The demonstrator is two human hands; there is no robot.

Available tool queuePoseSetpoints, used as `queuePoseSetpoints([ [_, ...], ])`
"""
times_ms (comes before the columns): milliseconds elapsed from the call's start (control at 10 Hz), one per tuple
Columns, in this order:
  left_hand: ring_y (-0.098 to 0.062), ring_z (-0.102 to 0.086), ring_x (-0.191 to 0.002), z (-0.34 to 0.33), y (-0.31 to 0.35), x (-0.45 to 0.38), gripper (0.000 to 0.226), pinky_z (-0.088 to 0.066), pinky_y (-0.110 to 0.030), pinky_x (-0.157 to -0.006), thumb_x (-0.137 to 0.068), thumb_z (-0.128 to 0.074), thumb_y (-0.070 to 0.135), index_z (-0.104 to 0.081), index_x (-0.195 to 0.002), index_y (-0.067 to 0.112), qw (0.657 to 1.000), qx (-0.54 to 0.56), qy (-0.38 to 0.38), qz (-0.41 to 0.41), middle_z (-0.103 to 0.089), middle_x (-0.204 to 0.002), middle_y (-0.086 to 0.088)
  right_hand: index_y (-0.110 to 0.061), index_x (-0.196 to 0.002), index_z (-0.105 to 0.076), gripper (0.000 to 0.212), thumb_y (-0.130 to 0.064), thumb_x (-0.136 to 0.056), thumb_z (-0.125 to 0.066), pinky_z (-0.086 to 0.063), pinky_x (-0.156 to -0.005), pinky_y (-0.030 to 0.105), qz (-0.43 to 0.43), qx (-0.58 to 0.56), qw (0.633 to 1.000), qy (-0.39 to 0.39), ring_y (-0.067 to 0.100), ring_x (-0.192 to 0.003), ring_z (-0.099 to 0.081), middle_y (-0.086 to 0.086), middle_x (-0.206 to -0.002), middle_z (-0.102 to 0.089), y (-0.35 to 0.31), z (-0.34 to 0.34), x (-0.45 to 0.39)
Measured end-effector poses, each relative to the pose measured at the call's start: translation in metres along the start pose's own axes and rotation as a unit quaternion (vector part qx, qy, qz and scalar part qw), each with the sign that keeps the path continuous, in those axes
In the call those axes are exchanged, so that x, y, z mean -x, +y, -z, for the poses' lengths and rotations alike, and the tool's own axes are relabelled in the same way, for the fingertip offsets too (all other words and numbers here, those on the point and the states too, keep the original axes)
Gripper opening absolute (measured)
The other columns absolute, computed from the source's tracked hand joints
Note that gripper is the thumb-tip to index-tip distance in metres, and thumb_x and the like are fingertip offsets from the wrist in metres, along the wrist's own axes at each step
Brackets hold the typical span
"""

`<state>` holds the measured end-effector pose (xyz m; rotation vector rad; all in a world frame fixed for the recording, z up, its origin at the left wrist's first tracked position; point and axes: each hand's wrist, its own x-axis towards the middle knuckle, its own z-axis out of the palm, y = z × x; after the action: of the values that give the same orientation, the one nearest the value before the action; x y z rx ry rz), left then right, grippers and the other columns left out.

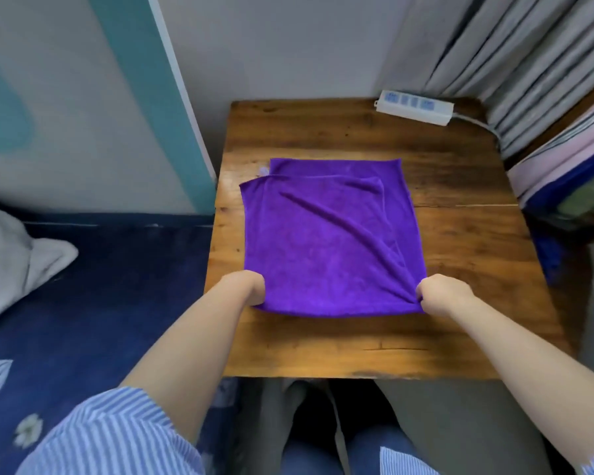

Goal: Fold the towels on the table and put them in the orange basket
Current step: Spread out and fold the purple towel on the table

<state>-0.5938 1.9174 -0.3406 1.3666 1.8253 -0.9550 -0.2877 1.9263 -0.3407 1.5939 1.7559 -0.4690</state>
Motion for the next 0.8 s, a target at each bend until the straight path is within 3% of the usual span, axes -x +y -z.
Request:
queuePoseSetpoints([
  [100, -0.020, -0.039, -0.086, -0.020, -0.003, 0.009, 0.025, -0.032, -0.027, -0.075, -0.095, -0.034, 0.010, -0.056, -0.108, 0.008, 0.992, -0.073, -0.052, -0.086, -0.043, -0.094, -0.007, -0.015, -0.114, -0.061, 0.037, -0.008, -0.086, -0.037, -0.048, -0.089, 0.031, 0.013, 0.023, 0.998, -0.053, 0.025, -0.110, -0.057, 0.007, -0.122, -0.059, -0.002, -0.012, 0.001],
  [200, -0.026, -0.045, -0.070, -0.042, -0.002, 0.011, 0.026, -0.035, -0.029, -0.069, -0.091, -0.030, 0.009, -0.044, -0.069, 0.009, 0.978, -0.143, -0.098, -0.115, -0.046, -0.070, -0.006, -0.010, -0.111, -0.060, 0.037, -0.005, -0.085, -0.035, -0.047, -0.086, 0.028, 0.039, 0.046, 0.992, -0.113, 0.026, -0.106, -0.058, 0.011, -0.121, -0.060, -0.001, -0.018, 0.005],
  [300, -0.028, -0.050, -0.083, -0.037, 0.002, 0.012, 0.022, -0.040, -0.030, -0.072, -0.095, -0.029, 0.010, -0.051, -0.092, 0.008, 0.979, -0.136, -0.103, -0.109, -0.053, -0.093, -0.012, -0.005, -0.111, -0.060, 0.035, -0.008, -0.088, -0.034, -0.047, -0.086, 0.027, 0.058, 0.048, 0.991, -0.114, 0.027, -0.103, -0.058, 0.014, -0.121, -0.061, -0.001, -0.015, 0.001],
  [400, -0.031, -0.053, -0.114, -0.018, 0.004, 0.002, 0.034, -0.043, -0.034, -0.093, -0.096, -0.031, 0.008, -0.053, -0.121, 0.000, 0.989, -0.096, -0.047, -0.106, -0.053, -0.127, -0.017, -0.007, -0.108, -0.062, 0.033, -0.010, -0.087, -0.037, -0.047, -0.084, 0.027, 0.050, 0.007, 0.997, -0.058, 0.028, -0.109, -0.058, 0.014, -0.119, -0.062, -0.004, -0.001, -0.012],
  [500, -0.030, -0.055, -0.114, 0.017, 0.005, -0.016, 0.033, -0.047, -0.034, -0.090, -0.093, -0.035, 0.010, -0.056, -0.118, 0.006, 0.992, -0.054, 0.046, -0.105, -0.057, -0.126, -0.012, -0.011, -0.108, -0.062, 0.030, -0.014, -0.088, -0.040, -0.046, -0.085, 0.029, 0.062, -0.023, 0.998, 0.005, 0.028, -0.111, -0.057, 0.012, -0.120, -0.061, -0.011, 0.023, -0.033],
  [600, -0.028, -0.056, -0.110, 0.047, 0.007, -0.033, 0.031, -0.047, -0.032, -0.081, -0.092, -0.035, 0.010, -0.056, -0.115, 0.008, 0.990, -0.040, 0.097, -0.094, -0.058, -0.121, -0.010, -0.010, -0.105, -0.062, 0.028, -0.013, -0.088, -0.040, -0.046, -0.084, 0.032, 0.085, -0.053, 0.993, 0.070, 0.029, -0.109, -0.057, 0.013, -0.116, -0.061, -0.020, 0.048, -0.058],
  [800, -0.031, -0.050, -0.115, 0.080, 0.007, -0.064, 0.032, -0.045, -0.036, -0.080, -0.091, -0.035, 0.006, -0.049, -0.120, 0.005, 0.984, 0.004, 0.170, -0.050, -0.051, -0.126, -0.015, -0.003, -0.106, -0.061, 0.027, -0.009, -0.089, -0.041, -0.047, -0.085, 0.039, 0.116, -0.123, 0.970, 0.173, 0.033, -0.108, -0.052, 0.017, -0.110, -0.058, -0.026, 0.086, -0.109],
])
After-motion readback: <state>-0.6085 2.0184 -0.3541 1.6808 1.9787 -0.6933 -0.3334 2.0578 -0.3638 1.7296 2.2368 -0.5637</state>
